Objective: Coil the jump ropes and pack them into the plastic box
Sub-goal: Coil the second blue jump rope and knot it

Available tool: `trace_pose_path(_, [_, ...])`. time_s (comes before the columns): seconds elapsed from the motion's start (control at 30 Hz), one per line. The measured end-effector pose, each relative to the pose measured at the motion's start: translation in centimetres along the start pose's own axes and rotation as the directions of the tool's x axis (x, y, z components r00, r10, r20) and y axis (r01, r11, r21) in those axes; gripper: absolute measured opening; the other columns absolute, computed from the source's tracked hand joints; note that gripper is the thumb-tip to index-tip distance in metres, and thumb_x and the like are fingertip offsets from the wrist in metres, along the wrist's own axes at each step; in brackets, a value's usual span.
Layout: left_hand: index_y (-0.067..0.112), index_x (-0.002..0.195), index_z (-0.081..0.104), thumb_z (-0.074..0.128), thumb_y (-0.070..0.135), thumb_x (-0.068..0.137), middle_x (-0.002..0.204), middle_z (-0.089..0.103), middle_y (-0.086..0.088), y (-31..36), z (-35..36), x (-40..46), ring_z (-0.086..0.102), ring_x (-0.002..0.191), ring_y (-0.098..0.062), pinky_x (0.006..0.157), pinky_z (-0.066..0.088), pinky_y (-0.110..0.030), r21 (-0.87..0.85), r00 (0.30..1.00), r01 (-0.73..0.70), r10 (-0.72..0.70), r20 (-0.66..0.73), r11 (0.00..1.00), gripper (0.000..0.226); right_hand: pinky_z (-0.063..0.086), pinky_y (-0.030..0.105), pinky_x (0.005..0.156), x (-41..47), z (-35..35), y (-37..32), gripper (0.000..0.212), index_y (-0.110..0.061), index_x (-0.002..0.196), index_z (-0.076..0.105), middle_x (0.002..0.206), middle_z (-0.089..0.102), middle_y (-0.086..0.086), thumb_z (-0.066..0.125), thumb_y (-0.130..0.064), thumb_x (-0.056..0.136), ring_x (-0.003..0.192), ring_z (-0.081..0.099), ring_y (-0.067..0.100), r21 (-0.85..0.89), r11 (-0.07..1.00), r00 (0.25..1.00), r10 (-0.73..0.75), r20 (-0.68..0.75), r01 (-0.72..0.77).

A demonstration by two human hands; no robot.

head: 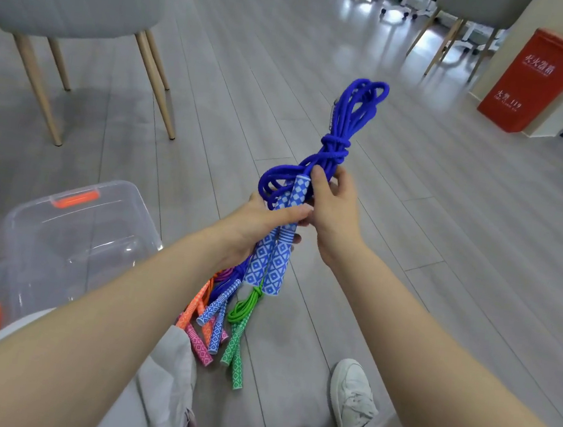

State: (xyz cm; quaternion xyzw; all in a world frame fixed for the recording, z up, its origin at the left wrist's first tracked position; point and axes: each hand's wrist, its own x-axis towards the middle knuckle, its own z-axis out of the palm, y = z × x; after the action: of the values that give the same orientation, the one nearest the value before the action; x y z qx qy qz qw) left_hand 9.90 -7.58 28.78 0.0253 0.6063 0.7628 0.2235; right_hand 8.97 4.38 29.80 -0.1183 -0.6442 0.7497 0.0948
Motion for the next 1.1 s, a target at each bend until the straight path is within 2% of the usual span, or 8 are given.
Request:
trace_pose_path(0.17, [0.017,0.094,0.063,0.065,0.016,0.089,0.075,0.067,0.000,0.5,-0.4,0.0,0.064,0.063,-0.008,0.066,0.051,-0.031,0.170,0.999,0.033,-0.035,0.013,0.985,0.006,0.059,0.037,0.073,0.5,-0.4,-1.4,0.020,-0.013,0.116,0.055,0.102,0.068,0.011,0.057,-0.017,0.096,0.082,0.068,0.021,-0.158,0.986,0.992,-0.041,0.121,0.060])
trace_pose_path(0.33, [0.018,0.099,0.053,0.068,0.018,0.087,0.082,0.063,-0.005,1.9,-1.1,-0.6,0.068,0.067,-0.019,0.072,0.059,-0.038,0.370,1.000,0.003,0.003,-0.017,0.929,0.020,0.060,0.040,0.080,0.9,-2.5,-5.3,0.019,-0.014,0.113,0.058,0.104,0.068,0.007,0.052,-0.022,0.097,0.090,0.068,0.023,-0.192,0.981,0.959,0.062,0.276,-0.008])
trace_pose_path(0.47, [0.016,0.119,0.043,0.071,0.035,0.081,0.102,0.065,-0.004,1.0,-1.8,-0.3,0.069,0.077,-0.019,0.071,0.056,-0.037,0.856,0.992,-0.032,0.119,-0.034,0.516,0.051,0.061,0.040,0.074,0.5,-2.8,-3.8,0.020,-0.018,0.103,0.055,0.091,0.069,0.003,0.056,-0.037,0.095,0.084,0.071,0.023,-0.197,0.970,0.955,0.186,0.233,-0.141])
trace_pose_path(0.57, [0.018,0.143,0.020,0.063,0.022,0.086,0.107,0.062,-0.012,-0.3,-1.9,-0.2,0.059,0.083,-0.025,0.071,0.048,-0.035,0.965,0.989,-0.147,0.041,0.142,0.215,0.072,0.060,0.034,0.059,1.2,-2.8,0.1,0.015,-0.014,0.108,0.050,0.087,0.063,0.008,0.051,-0.026,0.099,0.070,0.067,0.021,-0.153,0.944,0.951,0.303,0.060,-0.292])
trace_pose_path(0.73, [0.032,0.151,-0.003,0.050,0.006,0.089,0.105,0.061,-0.012,-1.4,-3.0,1.7,0.057,0.061,-0.016,0.046,0.040,-0.017,0.944,0.914,-0.223,-0.285,0.289,0.242,0.085,0.054,0.032,0.054,3.1,-3.5,6.7,0.021,-0.010,0.118,0.047,0.082,0.064,0.009,0.042,-0.021,0.102,0.065,0.063,0.020,-0.157,0.834,0.846,0.532,-0.026,-0.529])
trace_pose_path(0.9, [0.026,0.144,0.030,0.043,0.028,0.102,0.083,0.046,0.021,-3.0,-6.7,5.2,0.050,0.064,0.019,0.062,0.035,0.000,0.941,0.920,-0.203,-0.276,0.277,0.269,0.045,0.058,0.027,0.054,5.7,-2.8,12.2,0.002,-0.008,0.096,0.050,0.089,0.059,0.011,0.051,-0.008,0.096,0.067,0.062,0.017,-0.166,0.812,0.827,0.560,-0.051,-0.560])
trace_pose_path(1.0, [0.033,0.140,0.037,0.035,0.034,0.103,0.120,0.060,0.007,-7.4,-10.1,7.1,0.058,0.109,-0.008,0.092,0.041,-0.024,0.937,0.939,-0.192,-0.223,0.261,0.291,0.036,0.058,0.031,0.051,7.2,-2.0,16.9,0.027,-0.001,0.110,0.050,0.100,0.060,0.017,0.062,-0.004,0.086,0.077,0.067,0.026,-0.069,0.829,0.829,0.542,-0.141,-0.554])
trace_pose_path(1.1, [0.039,0.146,0.026,0.037,0.038,0.102,0.137,0.052,0.003,-12.6,-13.1,8.0,0.053,0.116,-0.018,0.092,0.040,-0.030,0.959,0.957,-0.170,-0.193,0.214,0.225,0.046,0.061,0.043,0.060,8.3,-1.3,21.8,0.044,-0.001,0.117,0.048,0.107,0.063,0.020,0.066,-0.006,0.078,0.086,0.068,0.032,-0.074,0.832,0.828,0.531,-0.180,-0.549])
